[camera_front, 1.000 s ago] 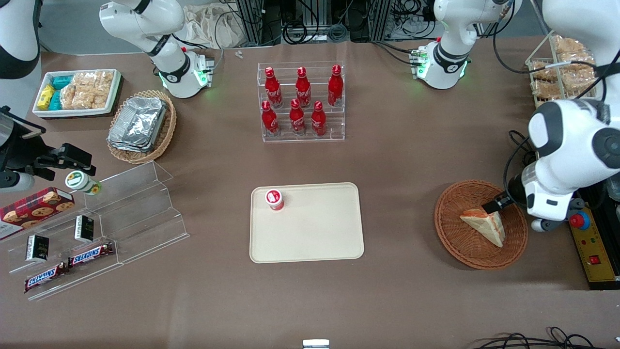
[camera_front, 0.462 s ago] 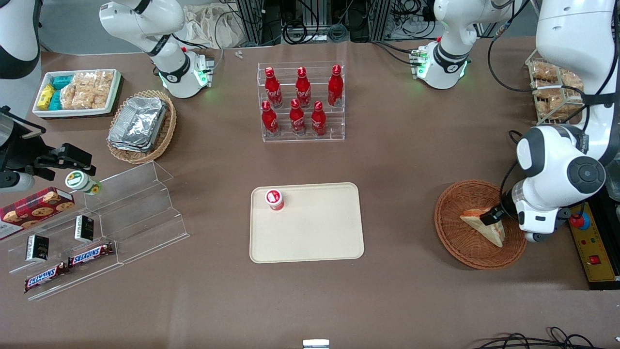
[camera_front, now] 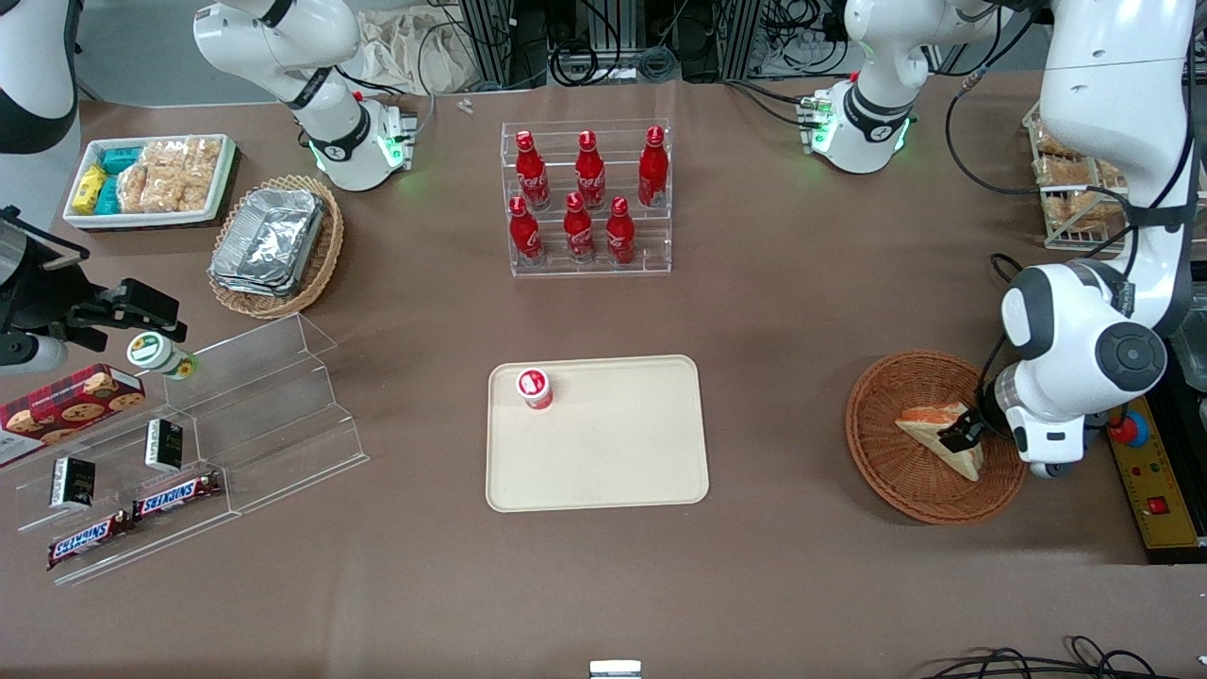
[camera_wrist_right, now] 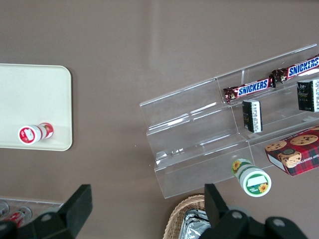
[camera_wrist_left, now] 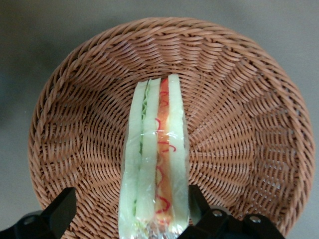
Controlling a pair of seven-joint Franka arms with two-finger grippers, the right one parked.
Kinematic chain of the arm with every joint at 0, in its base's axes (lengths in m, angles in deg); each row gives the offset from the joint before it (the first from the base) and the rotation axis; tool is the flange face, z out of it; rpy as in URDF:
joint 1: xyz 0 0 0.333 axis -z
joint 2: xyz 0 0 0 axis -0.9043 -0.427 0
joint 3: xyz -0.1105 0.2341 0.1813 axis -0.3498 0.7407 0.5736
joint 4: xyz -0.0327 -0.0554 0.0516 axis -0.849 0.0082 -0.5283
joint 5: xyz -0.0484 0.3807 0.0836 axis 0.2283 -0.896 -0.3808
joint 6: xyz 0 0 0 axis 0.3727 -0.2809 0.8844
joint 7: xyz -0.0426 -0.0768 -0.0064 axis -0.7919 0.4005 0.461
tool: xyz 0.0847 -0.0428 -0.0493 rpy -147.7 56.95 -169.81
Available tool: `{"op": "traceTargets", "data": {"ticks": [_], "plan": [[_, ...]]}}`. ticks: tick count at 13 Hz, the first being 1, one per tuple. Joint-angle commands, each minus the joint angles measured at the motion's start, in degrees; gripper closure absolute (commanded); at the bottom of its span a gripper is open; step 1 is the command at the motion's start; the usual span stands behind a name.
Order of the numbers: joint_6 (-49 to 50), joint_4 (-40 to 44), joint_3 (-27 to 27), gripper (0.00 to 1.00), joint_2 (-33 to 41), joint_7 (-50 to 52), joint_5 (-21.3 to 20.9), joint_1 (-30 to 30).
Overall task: Place sandwich from basket to tray
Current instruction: 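Close the left gripper on the sandwich's edge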
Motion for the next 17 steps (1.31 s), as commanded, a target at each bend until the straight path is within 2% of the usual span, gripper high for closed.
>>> {"op": "traceTargets", "data": {"ticks": [1,2,3,4,5,10,14,17], "plan": [[-2.6,0.6,-0.2,0.0,-2.1,2.8,1.2,-1.3],[-3.1,0.8,-0.2,0.04,-2.9,3.0,2.2,-1.3],[-3.1,1.0,-0.1,0.35,-3.2,3.5,3.6,-1.3],[-3.1,1.4,-0.2,0.8,-3.2,4.1,4.3,-1.3],[-3.1,1.8,-0.2,1.0,-3.2,4.5,4.4,-1.1],[-1.0,4.5,-0.5,1.0,-2.4,10.2,3.3,1.3],[16.6,12.3,-0.6,1.0,2.4,9.4,2.8,1.3],[30.9,20.8,-2.3,1.0,5.3,9.3,0.4,3.3]]}}
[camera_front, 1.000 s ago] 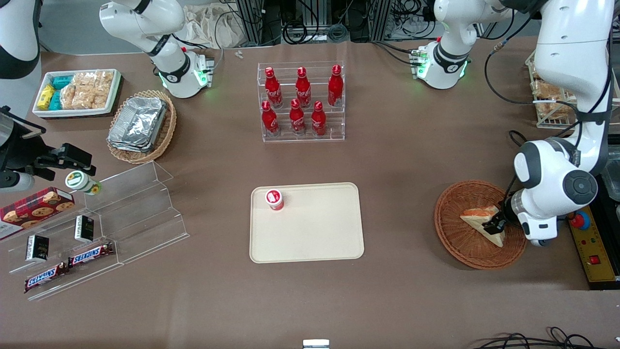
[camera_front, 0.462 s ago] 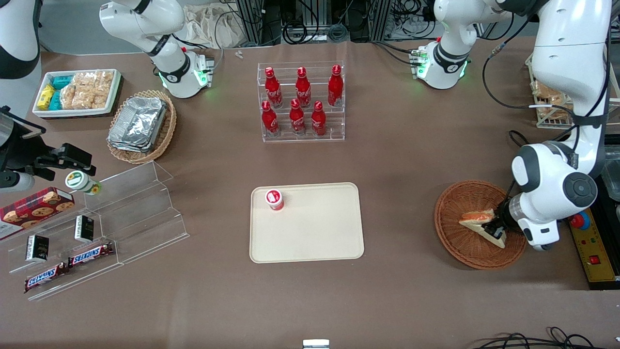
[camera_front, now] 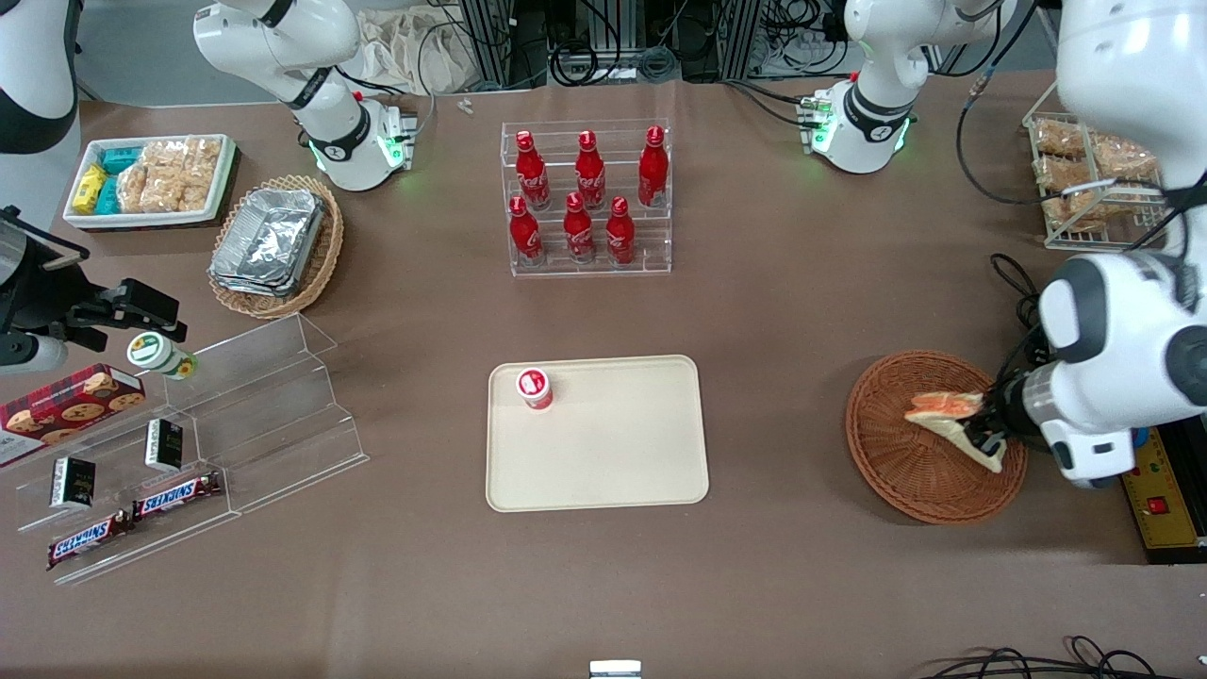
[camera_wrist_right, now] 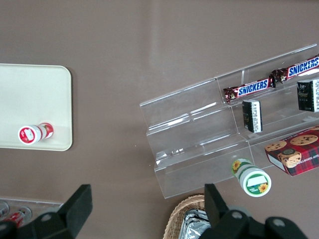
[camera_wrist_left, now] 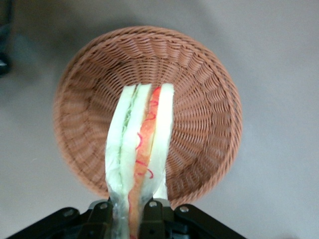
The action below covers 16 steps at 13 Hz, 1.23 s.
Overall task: Place sandwich from basket to tray
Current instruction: 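Lift the sandwich out of the basket and carry it toward the white tray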
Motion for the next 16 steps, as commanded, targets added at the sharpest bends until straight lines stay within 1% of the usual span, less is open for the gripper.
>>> {"op": "traceTargets", "data": {"ticks": [1,2,4,5,7,8,10,12,13,15,16], "plan": [[13.3,9.3,-2.2,1.0,1.5,0.5,-2.1,2.5],[18.0,13.6,-3.8,1.0,1.4,-0.2,-2.1,2.7],[23.4,17.8,-8.5,1.0,1.4,-6.8,-1.3,2.7],[23.7,18.2,-11.9,1.0,1.4,-8.0,-1.6,2.8],[23.2,19.3,-19.3,1.0,0.8,-6.1,-2.1,4.0],[23.0,19.2,-20.7,1.0,0.2,-3.9,-1.9,5.7],[20.9,19.1,-20.8,1.0,-2.1,-3.3,-1.9,11.3],[14.6,18.4,-20.8,1.0,-6.1,-3.6,-2.4,16.6],[12.0,17.7,-20.8,1.0,-8.2,-3.9,-3.0,18.0],[8.0,17.6,-20.8,1.0,-12.2,-4.2,-6.2,20.7],[5.0,17.7,-20.8,1.0,-14.6,-4.4,-7.6,21.2]]}}
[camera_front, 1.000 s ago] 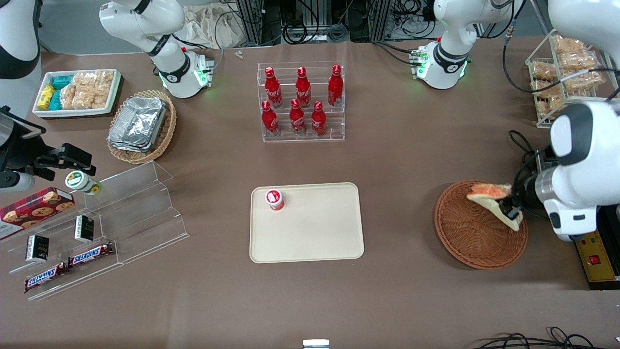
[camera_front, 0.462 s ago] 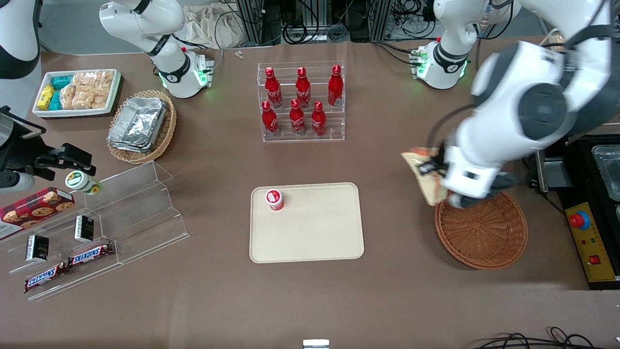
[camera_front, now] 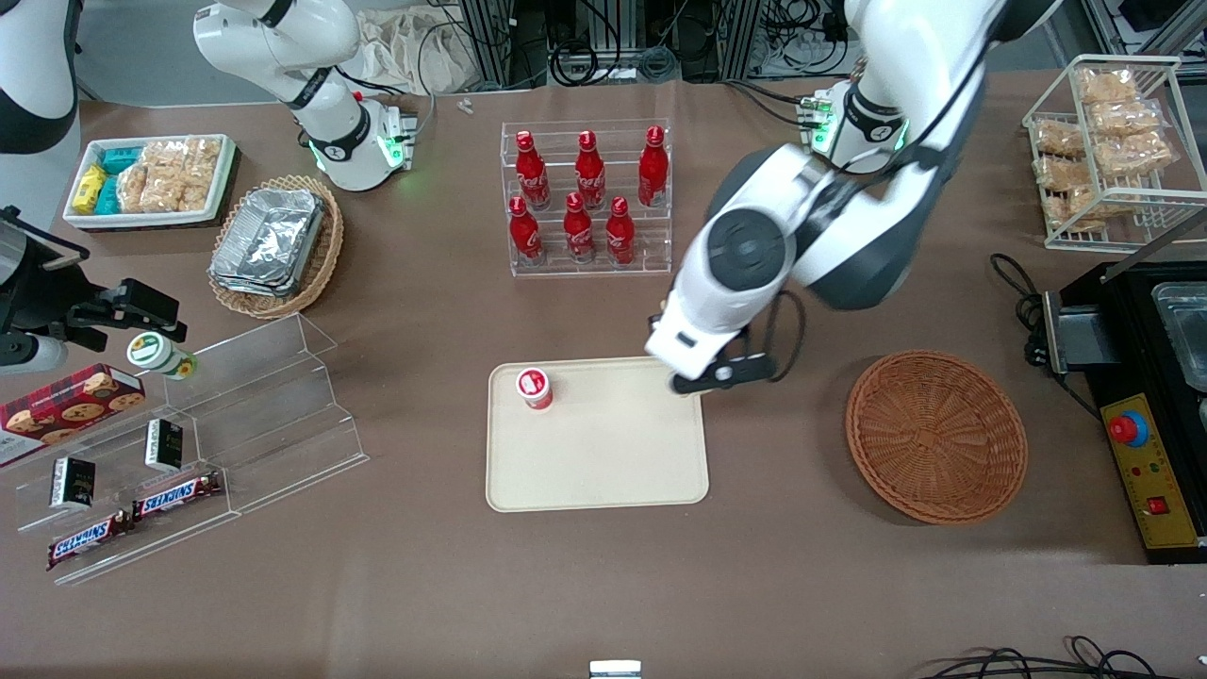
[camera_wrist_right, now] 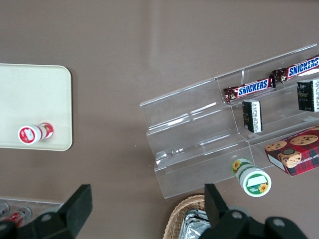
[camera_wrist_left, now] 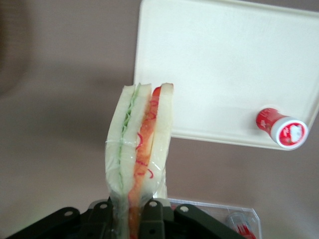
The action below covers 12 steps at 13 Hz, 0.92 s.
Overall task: Place sandwich from basket to tray
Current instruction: 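Lift the sandwich out of the basket and carry it toward the white tray, then lower the sandwich onto the tray beside the red cup and release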
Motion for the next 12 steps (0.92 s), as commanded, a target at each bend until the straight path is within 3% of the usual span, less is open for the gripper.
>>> {"op": "traceTargets", "data": {"ticks": [1,11,12], "plan": [[-5.7,1.8,0.3,1.0,-5.9,-1.4,-4.2,1.3],[-18.7,1.6,0.4,1.0,-17.4,-1.1,-14.6,1.5],[-18.9,1.5,0.3,0.94,-17.4,-1.0,-14.7,1.4]]}}
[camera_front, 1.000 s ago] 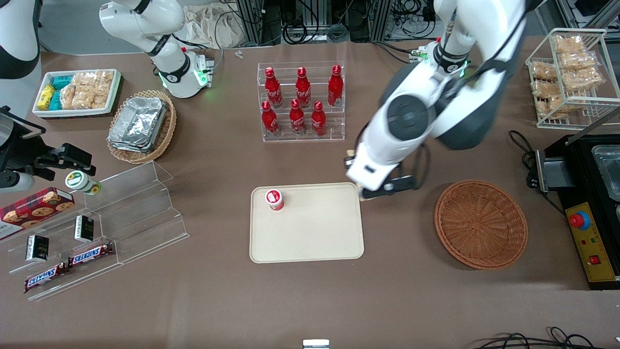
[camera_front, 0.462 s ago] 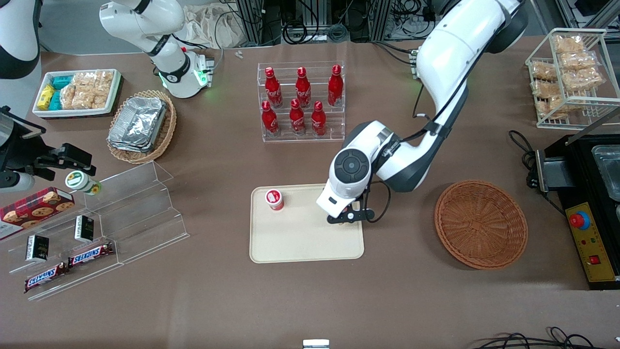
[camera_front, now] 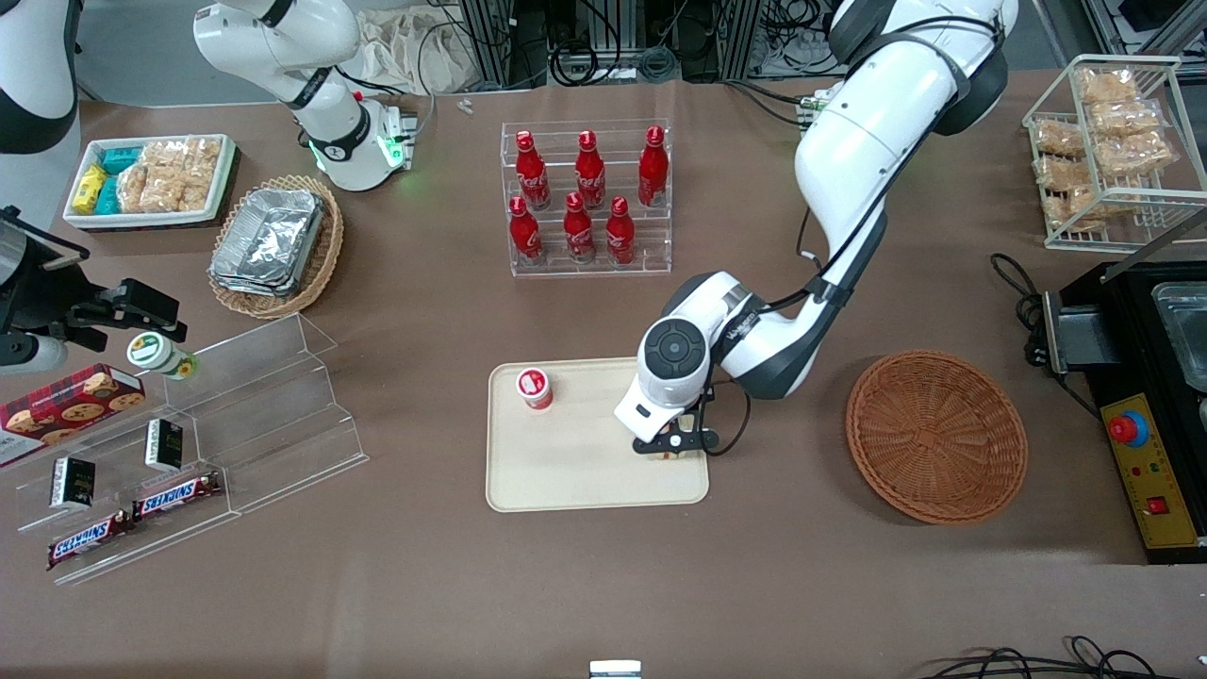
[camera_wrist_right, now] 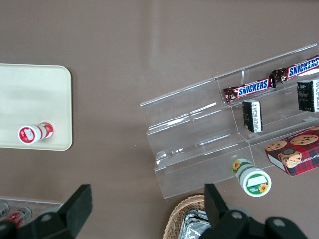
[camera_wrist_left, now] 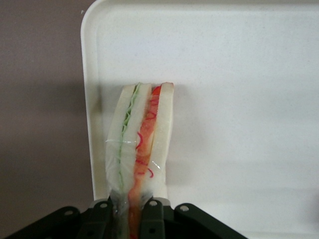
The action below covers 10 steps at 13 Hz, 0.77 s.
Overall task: Place sandwich from basket to tray
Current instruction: 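Lower the sandwich onto the tray beside the red cup and release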
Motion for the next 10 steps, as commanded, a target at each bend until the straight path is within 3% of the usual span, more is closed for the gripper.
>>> {"op": "traceTargets", "data": {"ticks": [1,2,7,10], "plan": [[-0.4,1.4,0.2,0.43,-0.5,-0.2,-1.5,0.3],[-0.5,1.3,0.2,0.01,-0.5,0.6,-1.5,0.2],[0.7,1.6,0.3,0.0,3.5,0.9,-1.0,-0.3],[9.9,2.0,-0.2,0.0,10.2,0.1,0.9,-4.1]]}}
